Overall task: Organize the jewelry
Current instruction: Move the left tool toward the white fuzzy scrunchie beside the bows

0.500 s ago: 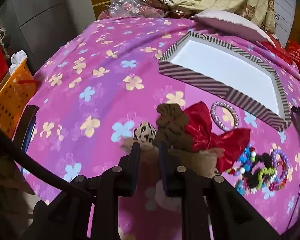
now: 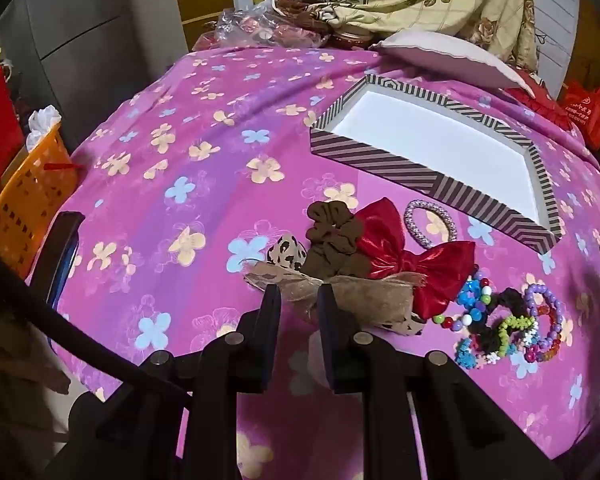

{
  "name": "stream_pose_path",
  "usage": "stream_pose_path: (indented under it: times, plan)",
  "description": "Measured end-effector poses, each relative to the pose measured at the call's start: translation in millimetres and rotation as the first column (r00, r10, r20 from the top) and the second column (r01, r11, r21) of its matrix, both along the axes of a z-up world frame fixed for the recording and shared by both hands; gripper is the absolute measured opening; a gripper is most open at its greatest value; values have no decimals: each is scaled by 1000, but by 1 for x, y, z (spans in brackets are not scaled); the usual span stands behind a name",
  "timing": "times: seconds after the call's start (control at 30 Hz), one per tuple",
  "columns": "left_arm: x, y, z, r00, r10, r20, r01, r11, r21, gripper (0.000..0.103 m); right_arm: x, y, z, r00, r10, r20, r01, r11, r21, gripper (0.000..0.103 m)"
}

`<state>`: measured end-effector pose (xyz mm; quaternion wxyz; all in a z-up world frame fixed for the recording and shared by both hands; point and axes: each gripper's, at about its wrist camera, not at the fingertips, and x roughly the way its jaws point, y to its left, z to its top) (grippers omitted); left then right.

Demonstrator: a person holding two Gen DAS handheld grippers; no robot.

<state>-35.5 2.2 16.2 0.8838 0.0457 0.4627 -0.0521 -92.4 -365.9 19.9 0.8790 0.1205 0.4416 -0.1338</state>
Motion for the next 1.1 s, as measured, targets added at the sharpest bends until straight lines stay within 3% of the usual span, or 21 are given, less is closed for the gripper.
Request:
stream_pose_path:
  times: [0.2,0.47,0.77,1.1]
  plan:
    - [-8,1,3,1000,-4,-1,4,1000,-16,32,-26,76,14,996,73,47,-75,997,23,94]
    - [-18,7,7,1000,-4,17,4,1000,-17,32,-22,141,11,992,126,16,-126,992,15,94]
    - [-22,10,9,1000,-3,13,3,1000,-22,32,-20,170,20,989,146,18,-145,988,-51,94]
    - [-29,8,18,1000,4,19,-3,999,-36,32,-22,177,25,991,134,9,-134,990,-40,94]
